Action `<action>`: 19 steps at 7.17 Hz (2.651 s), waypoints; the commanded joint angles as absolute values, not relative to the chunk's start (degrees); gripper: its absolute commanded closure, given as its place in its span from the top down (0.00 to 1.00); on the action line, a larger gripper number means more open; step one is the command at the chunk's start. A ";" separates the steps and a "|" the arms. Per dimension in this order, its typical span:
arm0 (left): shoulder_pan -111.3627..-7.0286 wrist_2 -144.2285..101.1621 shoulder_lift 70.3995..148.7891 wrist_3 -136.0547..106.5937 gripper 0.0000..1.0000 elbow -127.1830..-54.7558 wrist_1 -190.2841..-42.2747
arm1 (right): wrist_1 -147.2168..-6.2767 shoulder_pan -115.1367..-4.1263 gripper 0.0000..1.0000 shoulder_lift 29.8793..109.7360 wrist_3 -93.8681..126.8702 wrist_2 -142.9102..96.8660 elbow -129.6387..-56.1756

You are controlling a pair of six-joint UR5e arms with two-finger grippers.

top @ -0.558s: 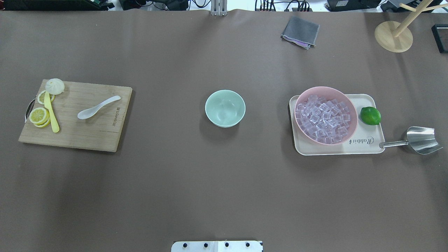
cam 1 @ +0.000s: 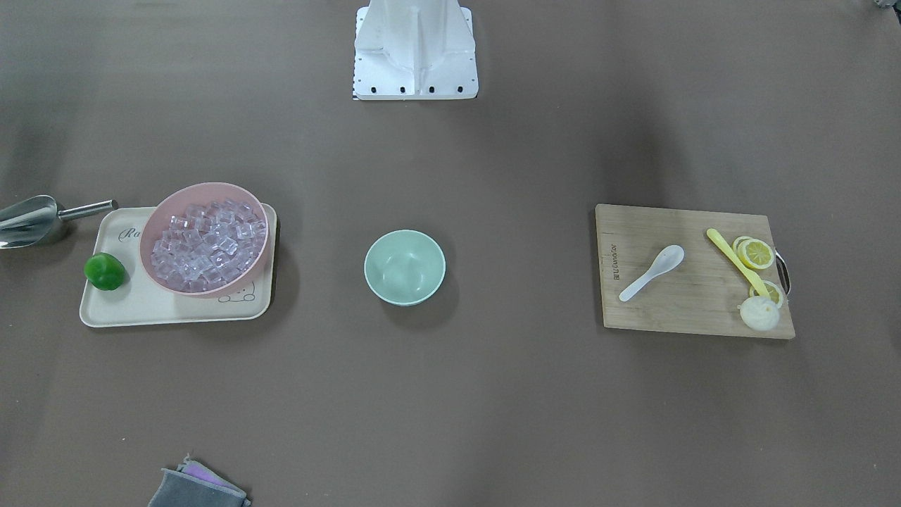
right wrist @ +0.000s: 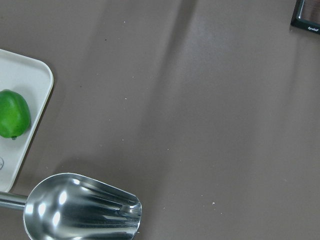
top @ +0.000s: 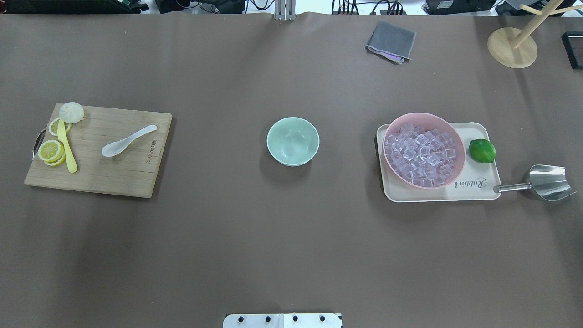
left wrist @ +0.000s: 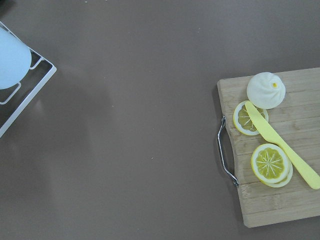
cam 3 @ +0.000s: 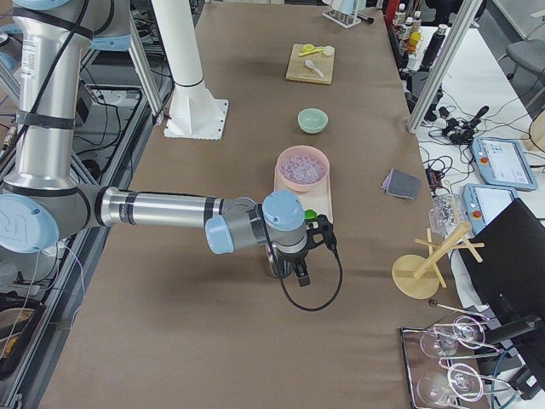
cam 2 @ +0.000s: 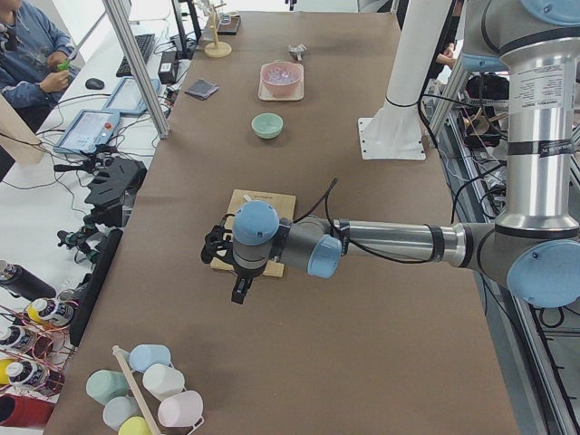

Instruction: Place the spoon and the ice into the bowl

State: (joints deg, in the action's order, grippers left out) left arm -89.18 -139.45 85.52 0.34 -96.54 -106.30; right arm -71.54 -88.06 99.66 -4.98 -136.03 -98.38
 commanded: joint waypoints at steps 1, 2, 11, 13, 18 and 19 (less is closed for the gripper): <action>-89.03 -139.83 85.78 0.44 0.98 -96.68 -109.13 | -71.54 -88.07 1.00 99.49 -4.92 -135.70 -98.88; -89.03 -139.92 85.35 -0.52 0.98 -96.59 -111.60 | -71.54 -88.07 1.00 99.32 -5.01 -135.70 -99.31; -65.96 -138.96 104.93 -6.93 0.96 -95.98 -110.83 | -71.63 -67.99 0.96 87.57 17.55 -132.74 -108.28; -56.74 -130.05 110.45 -9.23 0.93 -93.10 -110.92 | -71.98 -57.44 0.95 80.89 18.28 -124.58 -108.28; -51.43 -127.97 110.92 -8.26 0.81 -84.56 -115.22 | -72.51 -50.54 0.95 75.94 26.45 -122.44 -107.49; -50.81 -126.23 110.92 -8.26 0.74 -84.46 -115.14 | -72.51 -49.49 0.95 75.85 26.54 -120.87 -107.14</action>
State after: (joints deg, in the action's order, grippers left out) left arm -51.89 -127.60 110.91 -8.27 -85.05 -115.05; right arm -72.50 -50.72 75.95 26.31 -122.31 -107.47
